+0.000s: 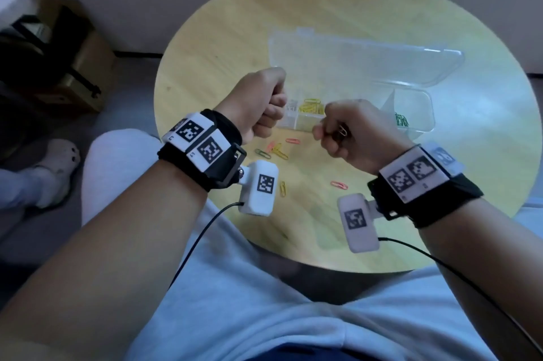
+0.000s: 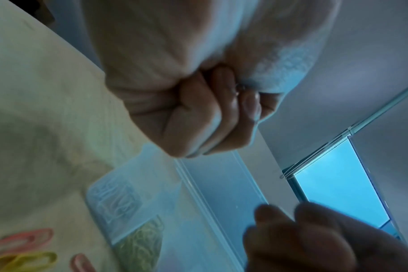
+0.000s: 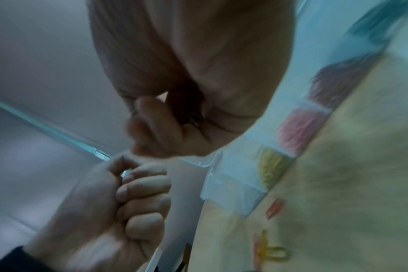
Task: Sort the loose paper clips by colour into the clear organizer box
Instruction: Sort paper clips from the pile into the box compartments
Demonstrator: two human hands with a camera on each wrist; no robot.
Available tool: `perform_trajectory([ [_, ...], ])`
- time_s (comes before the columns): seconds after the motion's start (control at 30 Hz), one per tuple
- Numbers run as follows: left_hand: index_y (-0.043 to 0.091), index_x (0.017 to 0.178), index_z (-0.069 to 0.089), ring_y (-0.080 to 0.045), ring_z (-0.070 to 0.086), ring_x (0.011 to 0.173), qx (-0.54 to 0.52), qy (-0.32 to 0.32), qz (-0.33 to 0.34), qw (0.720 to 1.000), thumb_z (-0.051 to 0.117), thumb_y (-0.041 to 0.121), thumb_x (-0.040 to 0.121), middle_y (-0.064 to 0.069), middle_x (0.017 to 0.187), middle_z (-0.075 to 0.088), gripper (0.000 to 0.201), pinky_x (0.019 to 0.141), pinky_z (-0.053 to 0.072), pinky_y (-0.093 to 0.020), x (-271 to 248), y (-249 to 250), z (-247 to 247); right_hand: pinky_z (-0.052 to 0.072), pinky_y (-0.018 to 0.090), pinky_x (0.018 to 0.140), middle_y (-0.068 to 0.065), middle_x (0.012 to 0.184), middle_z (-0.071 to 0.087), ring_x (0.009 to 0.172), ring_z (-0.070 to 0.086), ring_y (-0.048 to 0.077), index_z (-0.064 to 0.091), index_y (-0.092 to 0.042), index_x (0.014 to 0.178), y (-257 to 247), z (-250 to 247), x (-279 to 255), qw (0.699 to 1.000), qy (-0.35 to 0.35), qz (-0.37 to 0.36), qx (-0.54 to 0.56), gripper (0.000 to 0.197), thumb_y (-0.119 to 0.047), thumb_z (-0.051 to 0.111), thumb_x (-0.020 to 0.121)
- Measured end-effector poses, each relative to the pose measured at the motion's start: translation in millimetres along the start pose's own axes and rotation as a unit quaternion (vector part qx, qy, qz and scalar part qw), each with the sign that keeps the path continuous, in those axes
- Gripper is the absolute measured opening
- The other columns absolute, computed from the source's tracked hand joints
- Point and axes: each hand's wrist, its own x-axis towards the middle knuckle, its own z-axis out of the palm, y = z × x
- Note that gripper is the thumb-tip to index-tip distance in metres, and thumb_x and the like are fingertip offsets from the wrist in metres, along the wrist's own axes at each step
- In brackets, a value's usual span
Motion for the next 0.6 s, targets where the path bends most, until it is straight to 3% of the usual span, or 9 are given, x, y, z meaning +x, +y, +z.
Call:
perform_trajectory([
  [0.1,0.025,0.053,0.025,-0.016,0.007,0.044,0.009,0.036,0.006,0.999,0.051,0.026,0.083,0.006,0.048,0.018,0.039,0.045,0.007,-0.023,1,12,-4,0.016,0.021,0.044,0.007,0.053,0.043,0.039,0.031,0.015,0.033,-0.017,0.063,-16,23,21,0.998,0.021,-0.045,0.033,0.031,0.009,0.029,0.079],
  [0.23,0.02,0.057,0.032,-0.015,0.013,0.041,0.02,0.084,0.0,0.996,0.051,0.024,0.084,0.007,0.044,0.024,0.034,0.045,0.011,-0.022,4,23,-7,0.024,0.028,0.05,0.007,0.064,0.037,0.051,0.032,0.018,0.036,-0.012,0.065,-39,53,47,0.994,0.072,-0.069,0.041,0.024,0.007,0.037,0.078],
  [0.33,0.018,0.06,0.037,-0.015,0.019,0.043,-0.009,0.106,-0.005,0.994,0.048,0.023,0.086,0.003,0.051,0.028,0.029,0.046,0.015,-0.022,7,26,-8,0.036,0.034,0.058,0.014,0.067,0.049,0.062,0.048,0.025,0.045,-0.006,0.061,-41,64,62,0.992,0.081,-0.083,-0.045,0.021,0.004,0.042,0.08],
  [0.43,0.017,0.067,0.043,-0.014,0.027,0.048,-0.045,0.123,0.001,0.991,0.05,0.028,0.088,0.001,0.058,0.034,0.026,0.045,0.022,-0.022,10,23,-7,0.038,0.037,0.071,0.014,0.085,0.063,0.078,0.055,0.024,0.053,-0.012,0.076,-30,56,68,0.987,0.066,-0.088,-0.115,0.017,-0.015,0.048,0.091],
  [0.6,0.011,0.082,0.053,-0.014,0.04,0.053,-0.116,0.159,0.022,0.98,0.049,0.041,0.092,0.001,0.064,0.041,0.032,0.049,0.033,-0.023,16,20,-2,0.046,0.035,0.088,0.008,0.102,0.068,0.094,0.063,0.019,0.055,-0.019,0.093,-17,30,56,0.983,0.106,-0.141,-0.059,0.012,-0.031,0.052,0.095],
])
